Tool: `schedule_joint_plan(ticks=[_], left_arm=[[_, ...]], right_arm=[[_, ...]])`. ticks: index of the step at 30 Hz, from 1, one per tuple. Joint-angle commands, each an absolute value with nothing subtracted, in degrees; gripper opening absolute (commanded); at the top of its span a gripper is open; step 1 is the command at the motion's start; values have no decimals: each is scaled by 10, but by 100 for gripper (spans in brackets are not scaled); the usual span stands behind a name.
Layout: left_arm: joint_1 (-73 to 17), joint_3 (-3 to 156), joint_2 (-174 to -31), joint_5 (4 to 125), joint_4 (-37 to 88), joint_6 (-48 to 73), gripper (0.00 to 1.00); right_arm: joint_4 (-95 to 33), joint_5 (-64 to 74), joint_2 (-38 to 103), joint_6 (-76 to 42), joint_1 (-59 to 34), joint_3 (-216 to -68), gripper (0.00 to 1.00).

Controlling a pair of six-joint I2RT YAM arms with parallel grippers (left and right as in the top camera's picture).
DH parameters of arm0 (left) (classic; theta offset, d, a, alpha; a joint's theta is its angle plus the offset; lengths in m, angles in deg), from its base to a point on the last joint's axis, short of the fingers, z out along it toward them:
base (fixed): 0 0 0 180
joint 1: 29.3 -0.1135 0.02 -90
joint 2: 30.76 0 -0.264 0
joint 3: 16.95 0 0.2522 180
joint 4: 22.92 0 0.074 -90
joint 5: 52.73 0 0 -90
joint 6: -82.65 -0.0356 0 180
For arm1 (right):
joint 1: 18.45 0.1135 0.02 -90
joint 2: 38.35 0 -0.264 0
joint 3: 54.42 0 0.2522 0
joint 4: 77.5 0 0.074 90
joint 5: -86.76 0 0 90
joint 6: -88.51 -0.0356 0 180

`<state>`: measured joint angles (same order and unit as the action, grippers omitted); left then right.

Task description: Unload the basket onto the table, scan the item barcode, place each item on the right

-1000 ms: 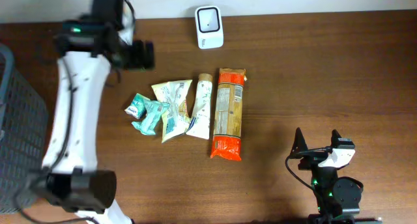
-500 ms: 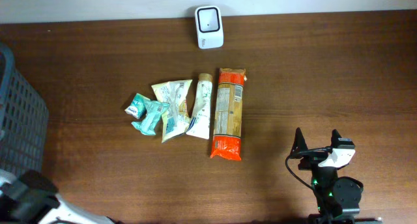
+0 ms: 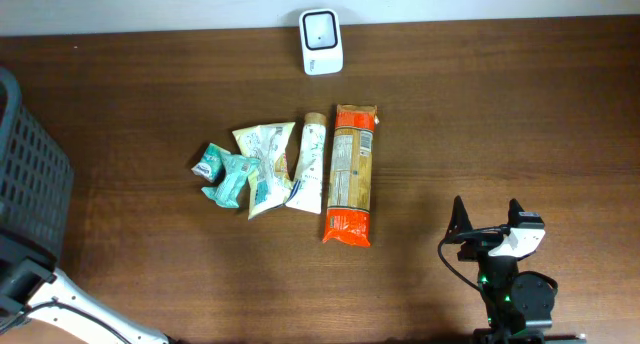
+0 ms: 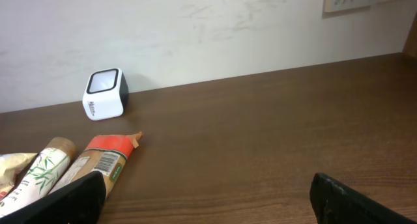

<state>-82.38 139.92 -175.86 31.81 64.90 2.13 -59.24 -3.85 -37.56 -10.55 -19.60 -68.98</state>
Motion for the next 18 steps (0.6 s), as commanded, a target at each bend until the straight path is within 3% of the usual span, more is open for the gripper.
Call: schedule_joint_plan(ticks=[1, 7, 9, 10, 11, 12, 18], left_arm=[[-810, 1401, -1793, 334, 640, -8, 84], [-797, 1388, -1828, 328, 648, -8, 66], [-797, 1385, -1828, 328, 652, -8, 48], [-797, 1385, -1828, 328, 655, -8, 35], [-797, 1385, -1828, 331, 659, -8, 6], [-797, 1386, -1828, 335, 663, -8, 0], [-796, 1467, -1813, 356, 734, -5, 0]], right_arm=[[-591, -39, -379, -107, -201, -685, 99], [-591, -39, -379, -107, -201, -685, 99], [-591, -39, -379, -107, -201, -685, 99], [-591, -39, -379, -107, -201, -685, 99], [-591, -39, -379, -107, -201, -685, 99], [-591, -39, -379, -107, -201, -685, 99], [-591, -39, -379, -107, -201, -685, 99]])
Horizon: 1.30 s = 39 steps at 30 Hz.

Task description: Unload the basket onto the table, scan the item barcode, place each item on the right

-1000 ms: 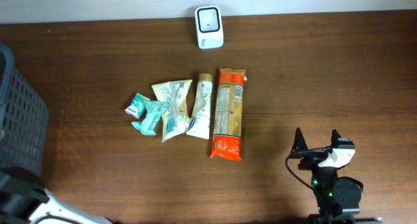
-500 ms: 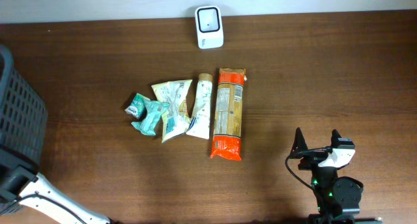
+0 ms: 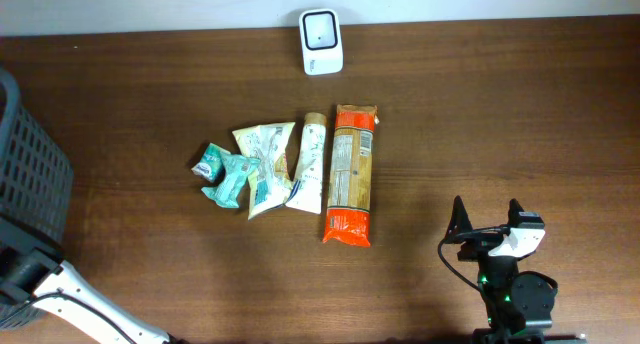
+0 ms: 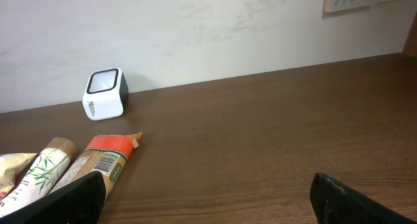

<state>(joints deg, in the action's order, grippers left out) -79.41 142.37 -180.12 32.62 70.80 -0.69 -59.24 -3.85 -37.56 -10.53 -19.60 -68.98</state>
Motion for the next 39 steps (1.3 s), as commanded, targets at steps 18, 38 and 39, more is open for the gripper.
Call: schedule_joint_plan(ticks=[18, 38, 39], left_arm=[[-445, 1633, -1492, 518, 876, -23, 0], [-158, 1007, -1492, 421, 650, 35, 100], [-160, 1012, -1490, 417, 650, 35, 100]], right_arm=[[-591, -39, -379, -107, -201, -685, 99], [-591, -39, -379, -107, -201, -685, 99], [-591, -39, -379, -107, -201, -685, 99]])
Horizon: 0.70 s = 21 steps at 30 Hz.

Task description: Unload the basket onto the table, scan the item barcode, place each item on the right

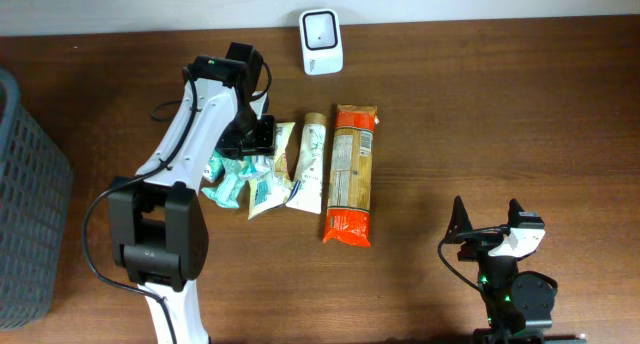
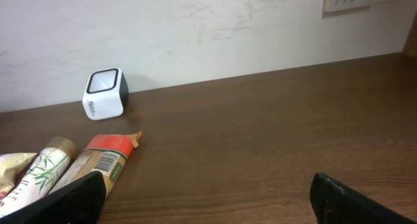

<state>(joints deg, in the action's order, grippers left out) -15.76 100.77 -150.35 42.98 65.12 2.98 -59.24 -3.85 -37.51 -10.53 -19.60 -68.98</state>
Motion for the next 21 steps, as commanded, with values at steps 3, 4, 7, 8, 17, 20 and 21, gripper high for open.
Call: schedule_joint_plan(ticks=[3, 4, 7, 8, 17, 20, 21], left_arm=[[-167, 1037, -1457, 416, 650, 35, 100], [-170, 1063, -1428, 398, 650, 35, 99], [-174, 1129, -1350, 329, 650, 33, 99], [-179, 1140, -1328, 313, 650, 33, 99], [-361, 1150, -1160, 312, 665, -163, 100], [-411, 1150, -1166, 361, 665, -177, 99], [-423, 1150, -1169, 349, 665, -177, 99]], right_arm=[[-591, -39, -379, -107, -201, -685, 99], [-591, -39, -379, -107, -201, -685, 99], [-591, -39, -379, -108, -201, -685, 99], [-591, -39, -379, -108, -201, -685, 99], [-591, -39, -379, -107, -201, -685, 99], [-591, -39, -379, -107, -201, -685, 99], [-591, -39, -379, -108, -201, -685, 99]])
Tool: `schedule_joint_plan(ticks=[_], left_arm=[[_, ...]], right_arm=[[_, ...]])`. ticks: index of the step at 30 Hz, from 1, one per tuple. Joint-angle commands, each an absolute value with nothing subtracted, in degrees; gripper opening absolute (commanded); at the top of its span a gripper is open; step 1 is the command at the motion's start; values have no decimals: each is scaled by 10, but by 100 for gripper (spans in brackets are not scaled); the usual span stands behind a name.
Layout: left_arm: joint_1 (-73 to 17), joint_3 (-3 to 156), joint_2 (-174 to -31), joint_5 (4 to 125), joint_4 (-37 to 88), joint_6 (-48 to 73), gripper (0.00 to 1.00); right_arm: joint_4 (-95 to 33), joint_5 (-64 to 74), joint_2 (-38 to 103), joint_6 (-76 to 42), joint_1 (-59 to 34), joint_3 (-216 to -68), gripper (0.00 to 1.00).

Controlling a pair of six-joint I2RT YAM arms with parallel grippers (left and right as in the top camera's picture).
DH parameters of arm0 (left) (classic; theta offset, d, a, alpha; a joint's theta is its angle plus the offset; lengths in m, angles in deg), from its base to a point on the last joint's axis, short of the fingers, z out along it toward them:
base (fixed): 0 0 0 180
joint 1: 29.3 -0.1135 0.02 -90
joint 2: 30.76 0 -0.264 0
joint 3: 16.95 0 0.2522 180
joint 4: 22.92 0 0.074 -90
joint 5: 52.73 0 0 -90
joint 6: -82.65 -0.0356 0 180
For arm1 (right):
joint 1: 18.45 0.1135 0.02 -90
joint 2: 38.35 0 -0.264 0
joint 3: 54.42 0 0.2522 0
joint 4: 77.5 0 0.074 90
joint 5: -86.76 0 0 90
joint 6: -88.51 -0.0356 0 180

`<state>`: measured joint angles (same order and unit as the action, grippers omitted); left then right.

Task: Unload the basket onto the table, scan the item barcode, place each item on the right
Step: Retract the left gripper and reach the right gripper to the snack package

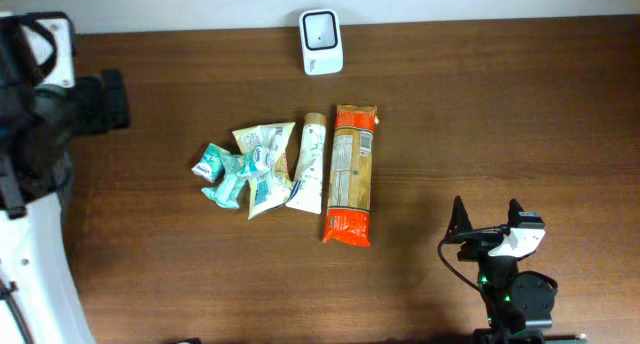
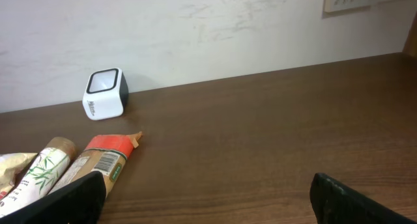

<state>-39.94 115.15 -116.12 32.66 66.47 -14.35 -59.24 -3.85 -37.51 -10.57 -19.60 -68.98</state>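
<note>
A group of packets lies mid-table: a long orange pasta pack (image 1: 351, 174), a white tube (image 1: 309, 164), a white-green pouch (image 1: 263, 144) and small teal packets (image 1: 225, 172). The pasta pack (image 2: 102, 163) shows a barcode label in the right wrist view. The white scanner (image 1: 321, 28) stands at the back edge, the scanner (image 2: 104, 94) against the wall. My right gripper (image 1: 488, 228) rests open at the front right, right gripper (image 2: 208, 201) holding nothing. My left arm (image 1: 40, 114) looms large at the far left, away from the packets; its jaws are unclear.
A pale wall runs behind the brown table (image 1: 480, 114). The left arm's white link (image 1: 30, 264) covers the table's left edge.
My left arm was reaching over the white-green pouch beside the tube; now it is up at the far left, close to the camera. The teal packets look slightly shifted. The right arm is unchanged.
At first only a bit of the left arm showed at the bottom left beside a grey basket. It was later stretched out over the pouch. Now it is off at the far left, hiding the basket. The right gripper stayed open and still throughout.
</note>
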Motion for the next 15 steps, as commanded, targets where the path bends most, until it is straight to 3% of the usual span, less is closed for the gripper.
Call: schedule_joint_plan(ticks=[1, 6, 15], left_arm=[[-437, 1150, -1173, 345, 666, -177, 99], [-496, 1150, -1186, 345, 666, -169, 100], [-498, 1150, -1186, 347, 666, -169, 99]], right_arm=[[-591, -39, -379, -107, -201, -685, 99], [-591, -39, -379, -107, -201, -685, 99], [-597, -1, -379, -125, -200, -685, 99]])
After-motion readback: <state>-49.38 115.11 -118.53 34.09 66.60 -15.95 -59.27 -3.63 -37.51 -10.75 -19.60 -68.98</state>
